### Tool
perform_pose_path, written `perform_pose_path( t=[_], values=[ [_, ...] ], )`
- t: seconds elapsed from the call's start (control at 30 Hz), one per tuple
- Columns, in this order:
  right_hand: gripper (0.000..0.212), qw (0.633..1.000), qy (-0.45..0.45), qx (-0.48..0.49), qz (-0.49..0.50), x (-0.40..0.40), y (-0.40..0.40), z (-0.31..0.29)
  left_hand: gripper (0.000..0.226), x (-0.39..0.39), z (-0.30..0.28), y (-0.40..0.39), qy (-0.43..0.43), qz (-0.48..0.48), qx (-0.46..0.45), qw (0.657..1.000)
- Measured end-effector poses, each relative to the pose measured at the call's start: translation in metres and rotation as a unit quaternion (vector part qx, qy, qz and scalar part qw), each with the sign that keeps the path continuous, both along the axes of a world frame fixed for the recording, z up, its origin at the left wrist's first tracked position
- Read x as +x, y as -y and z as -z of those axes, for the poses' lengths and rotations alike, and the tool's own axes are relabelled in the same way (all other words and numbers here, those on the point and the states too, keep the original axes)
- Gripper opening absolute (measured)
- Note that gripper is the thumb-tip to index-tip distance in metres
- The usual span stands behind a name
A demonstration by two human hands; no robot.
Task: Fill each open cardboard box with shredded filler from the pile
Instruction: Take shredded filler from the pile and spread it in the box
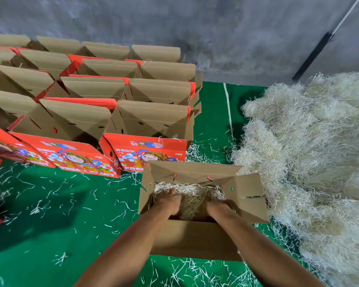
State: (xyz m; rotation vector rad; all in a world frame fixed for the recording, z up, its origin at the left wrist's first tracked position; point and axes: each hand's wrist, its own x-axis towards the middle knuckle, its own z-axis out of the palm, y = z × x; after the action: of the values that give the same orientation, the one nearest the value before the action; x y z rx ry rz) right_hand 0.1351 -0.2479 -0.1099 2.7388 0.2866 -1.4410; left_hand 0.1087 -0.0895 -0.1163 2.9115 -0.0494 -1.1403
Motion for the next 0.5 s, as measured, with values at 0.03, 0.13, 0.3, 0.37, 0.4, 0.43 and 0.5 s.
perform_pose_path(
  t=[0.03,0.13,0.3,0.37,0.4,0.43,0.5],
  values=[
    [0.048,1.0,0.014,0.005,-0.004,0.0,0.003,-0.003,0.055,0.002,-0.003,0.0,0.03,-0.005,-0.008,1.0],
    [0.034,0.991,0.122,0.0,-0.062,0.005,0.005,-0.01,0.032,0.009,-0.014,0.005,0.151,-0.038,-0.025,0.988],
    [0.049,0.976,0.188,0.065,-0.085,0.011,-0.01,-0.009,0.051,0.014,-0.006,0.013,0.041,-0.044,0.11,0.992],
    [0.051,0.992,0.103,0.071,-0.029,0.008,-0.014,-0.001,0.058,0.01,0.002,0.01,-0.03,-0.018,0.112,0.993],
    [0.051,0.996,0.062,0.056,0.013,0.008,-0.014,0.003,0.056,0.008,0.006,0.008,-0.043,-0.014,0.101,0.994],
    [0.053,0.997,0.036,0.047,0.043,0.009,-0.014,0.007,0.054,0.007,0.008,0.006,-0.045,-0.016,0.09,0.995],
    [0.058,0.997,0.026,0.042,0.061,0.014,-0.014,0.01,0.048,0.007,0.005,0.004,-0.03,-0.039,0.066,0.997]
  ],
)
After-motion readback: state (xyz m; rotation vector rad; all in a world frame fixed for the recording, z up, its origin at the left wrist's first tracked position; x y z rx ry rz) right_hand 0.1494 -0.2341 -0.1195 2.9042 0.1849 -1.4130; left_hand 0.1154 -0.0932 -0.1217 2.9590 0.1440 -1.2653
